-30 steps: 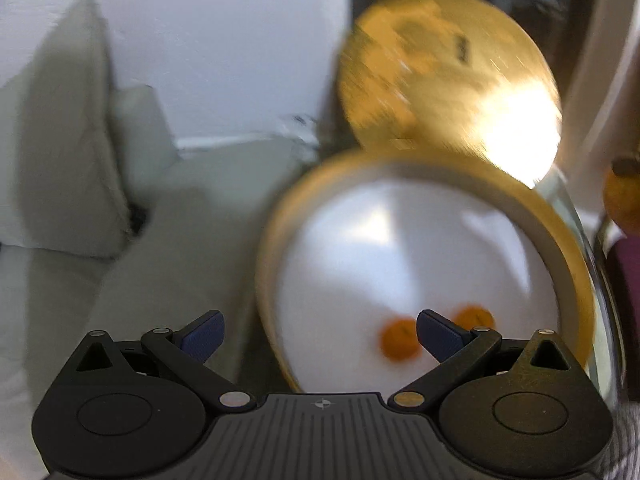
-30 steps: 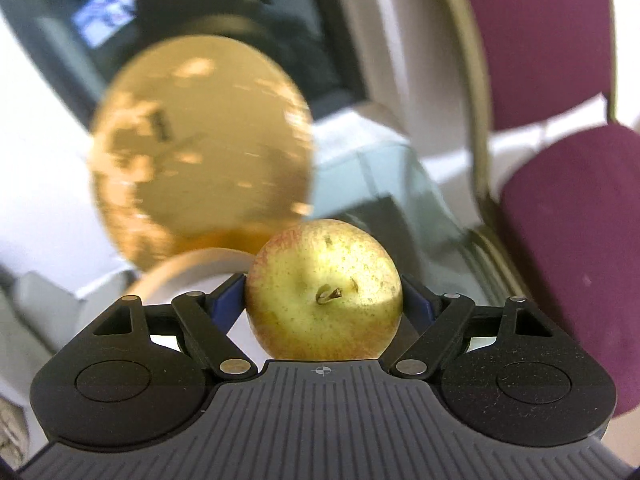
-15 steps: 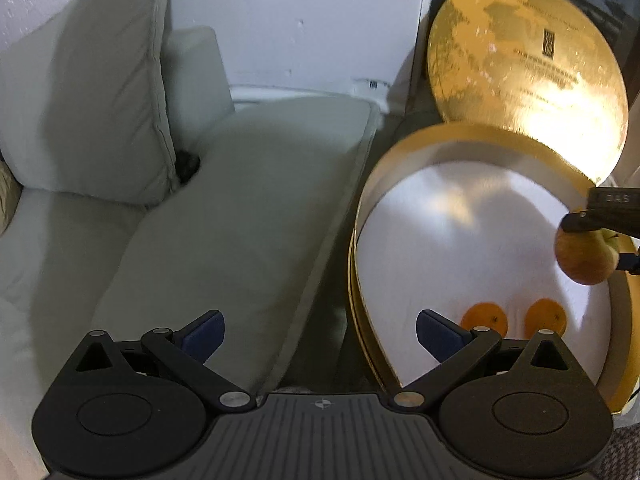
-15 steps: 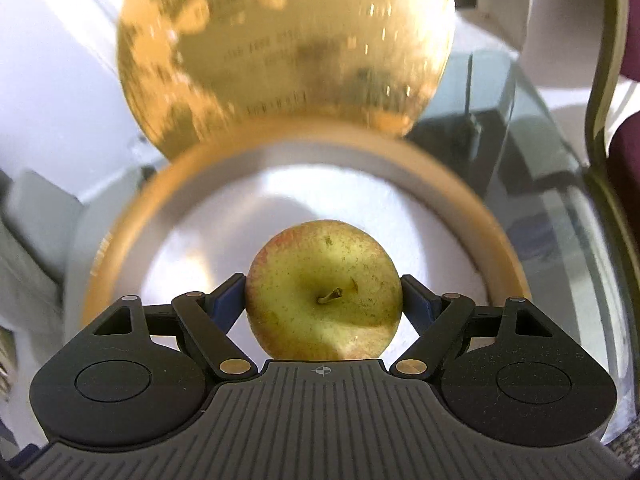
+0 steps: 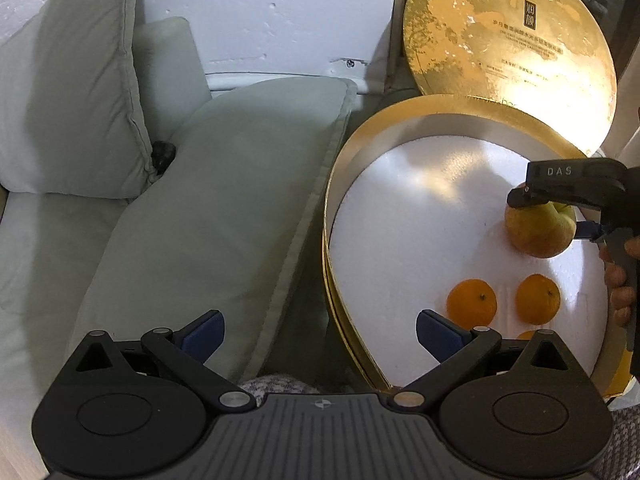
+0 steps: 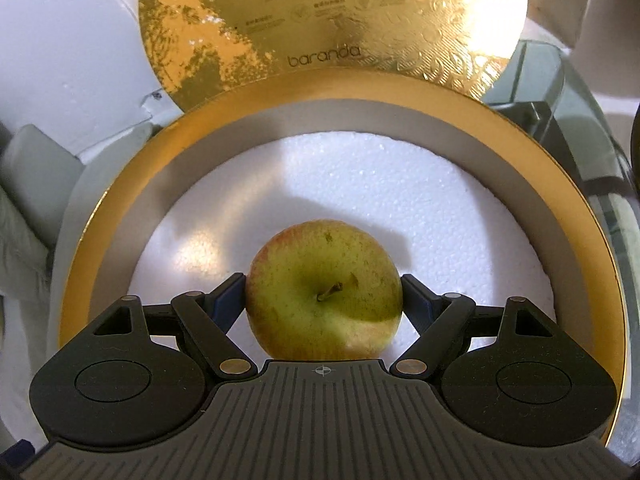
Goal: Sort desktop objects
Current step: 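Carry the apple over the foam in the box and open the right tool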
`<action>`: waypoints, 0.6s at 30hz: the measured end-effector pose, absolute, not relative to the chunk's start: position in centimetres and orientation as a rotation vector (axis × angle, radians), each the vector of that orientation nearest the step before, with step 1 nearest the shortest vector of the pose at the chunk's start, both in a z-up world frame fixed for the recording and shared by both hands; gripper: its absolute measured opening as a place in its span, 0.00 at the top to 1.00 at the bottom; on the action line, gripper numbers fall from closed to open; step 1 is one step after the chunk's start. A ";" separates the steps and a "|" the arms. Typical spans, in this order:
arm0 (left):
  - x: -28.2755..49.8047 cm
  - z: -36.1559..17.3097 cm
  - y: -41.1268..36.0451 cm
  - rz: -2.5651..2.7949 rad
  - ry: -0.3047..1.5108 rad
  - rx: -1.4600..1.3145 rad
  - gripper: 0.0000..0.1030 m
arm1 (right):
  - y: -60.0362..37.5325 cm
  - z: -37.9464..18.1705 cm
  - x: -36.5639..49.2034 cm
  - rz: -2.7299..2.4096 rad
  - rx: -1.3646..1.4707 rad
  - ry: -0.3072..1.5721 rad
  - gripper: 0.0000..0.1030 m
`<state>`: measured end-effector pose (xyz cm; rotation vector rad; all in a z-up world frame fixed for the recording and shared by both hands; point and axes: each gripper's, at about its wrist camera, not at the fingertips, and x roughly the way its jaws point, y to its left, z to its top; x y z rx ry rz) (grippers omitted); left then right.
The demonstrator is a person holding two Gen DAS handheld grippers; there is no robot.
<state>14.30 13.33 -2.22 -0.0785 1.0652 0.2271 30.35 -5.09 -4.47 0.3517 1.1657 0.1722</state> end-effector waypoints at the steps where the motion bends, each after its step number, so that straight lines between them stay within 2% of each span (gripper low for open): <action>1: 14.2 -2.2 13.3 0.227 1.064 -0.077 0.01 | -5.3 -4.5 30.5 0.172 0.364 1.172 0.19; 7: 13.3 -1.1 12.8 0.236 1.042 -0.066 0.01 | -6.7 -3.0 30.5 0.178 0.446 1.162 0.11; 18: 8.9 1.7 9.7 0.211 0.966 -0.032 0.01 | -10.4 4.0 23.9 0.214 0.461 1.083 0.07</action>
